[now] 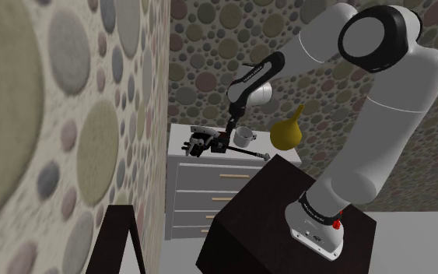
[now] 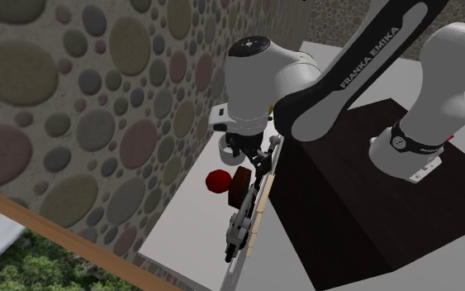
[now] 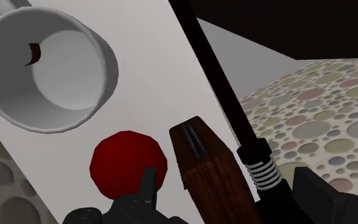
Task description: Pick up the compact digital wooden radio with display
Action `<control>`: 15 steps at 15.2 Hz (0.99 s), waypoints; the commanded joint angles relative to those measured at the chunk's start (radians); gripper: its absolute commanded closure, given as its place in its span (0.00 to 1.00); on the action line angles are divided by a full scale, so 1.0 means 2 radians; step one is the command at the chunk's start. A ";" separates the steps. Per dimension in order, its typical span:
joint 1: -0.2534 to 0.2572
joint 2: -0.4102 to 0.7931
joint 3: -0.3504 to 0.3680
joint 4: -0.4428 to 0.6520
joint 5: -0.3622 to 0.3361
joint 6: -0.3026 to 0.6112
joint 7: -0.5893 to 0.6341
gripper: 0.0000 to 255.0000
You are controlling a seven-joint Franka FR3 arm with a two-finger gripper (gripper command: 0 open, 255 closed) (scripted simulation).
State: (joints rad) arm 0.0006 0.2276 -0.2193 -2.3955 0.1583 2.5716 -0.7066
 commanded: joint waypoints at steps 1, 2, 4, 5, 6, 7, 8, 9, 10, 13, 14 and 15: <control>-0.002 0.018 0.004 0.004 0.009 0.013 -0.008 0.00; -0.004 0.024 0.006 0.005 0.013 0.019 -0.010 0.00; -0.006 0.038 0.010 0.006 0.020 0.031 -0.016 0.00; -0.008 0.045 0.012 0.007 0.024 0.037 -0.019 0.00; -0.009 0.049 0.013 0.008 0.026 0.040 -0.020 0.00; -0.009 0.049 0.013 0.007 0.025 0.040 -0.020 0.00; -0.008 0.047 0.013 0.006 0.025 0.040 -0.020 1.00; -0.008 0.048 0.013 0.007 0.025 0.040 -0.019 1.00; -0.008 0.048 0.013 0.007 0.025 0.040 -0.020 1.00; -0.008 0.048 0.013 0.007 0.025 0.040 -0.019 1.00; -0.008 0.048 0.013 0.007 0.025 0.040 -0.019 1.00; -0.008 0.048 0.013 0.007 0.025 0.040 -0.019 1.00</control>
State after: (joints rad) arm -0.0161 0.3206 -0.1936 -2.3819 0.2079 2.6502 -0.7459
